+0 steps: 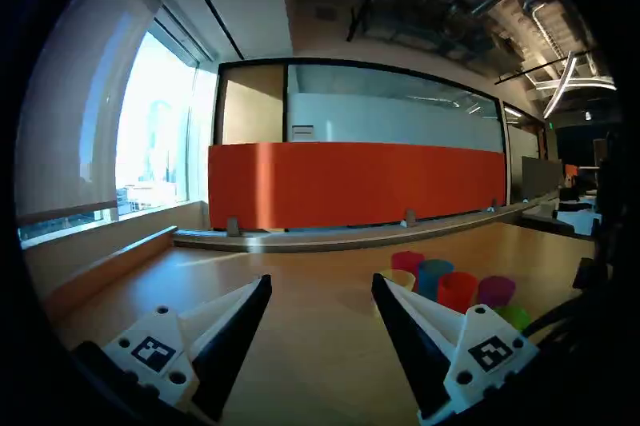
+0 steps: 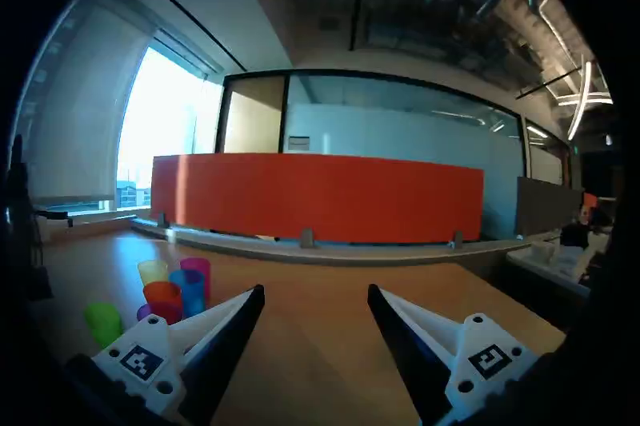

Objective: Pour water

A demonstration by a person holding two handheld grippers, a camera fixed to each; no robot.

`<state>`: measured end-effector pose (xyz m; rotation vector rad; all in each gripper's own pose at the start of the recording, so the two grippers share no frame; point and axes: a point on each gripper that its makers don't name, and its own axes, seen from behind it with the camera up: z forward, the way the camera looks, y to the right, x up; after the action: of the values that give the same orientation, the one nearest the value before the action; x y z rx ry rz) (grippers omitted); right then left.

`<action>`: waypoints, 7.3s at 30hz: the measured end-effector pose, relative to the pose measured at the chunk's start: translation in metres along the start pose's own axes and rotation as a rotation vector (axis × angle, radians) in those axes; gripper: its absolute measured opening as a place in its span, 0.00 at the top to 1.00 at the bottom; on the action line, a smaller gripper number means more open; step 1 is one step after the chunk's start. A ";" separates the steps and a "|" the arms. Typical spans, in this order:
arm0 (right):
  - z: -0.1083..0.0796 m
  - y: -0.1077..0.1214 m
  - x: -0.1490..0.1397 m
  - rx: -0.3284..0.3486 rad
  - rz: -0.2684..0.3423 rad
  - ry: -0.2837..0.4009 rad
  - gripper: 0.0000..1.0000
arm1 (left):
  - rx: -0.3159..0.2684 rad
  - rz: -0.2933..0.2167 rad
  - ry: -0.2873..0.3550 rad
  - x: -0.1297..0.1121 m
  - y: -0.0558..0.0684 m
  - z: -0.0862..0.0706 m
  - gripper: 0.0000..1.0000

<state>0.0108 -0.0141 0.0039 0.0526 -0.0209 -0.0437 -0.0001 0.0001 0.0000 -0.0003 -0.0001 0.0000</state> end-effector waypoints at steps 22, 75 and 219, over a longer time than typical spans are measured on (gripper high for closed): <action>-0.006 -0.073 -0.013 0.360 -0.116 -0.211 0.00 | -0.307 0.155 -0.169 -0.036 0.064 0.014 0.07; 0.065 -0.118 -0.034 0.638 -0.237 -0.378 0.00 | -0.877 0.261 -0.391 -0.102 0.197 -0.044 0.07; 0.180 -0.230 -0.109 0.846 -0.336 -0.551 0.01 | -0.894 0.312 -0.459 -0.113 0.196 -0.022 0.14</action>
<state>-0.1117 -0.2483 0.1691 0.8904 -0.5825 -0.3836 -0.1134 0.1965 -0.0225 -0.8940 -0.4587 0.3119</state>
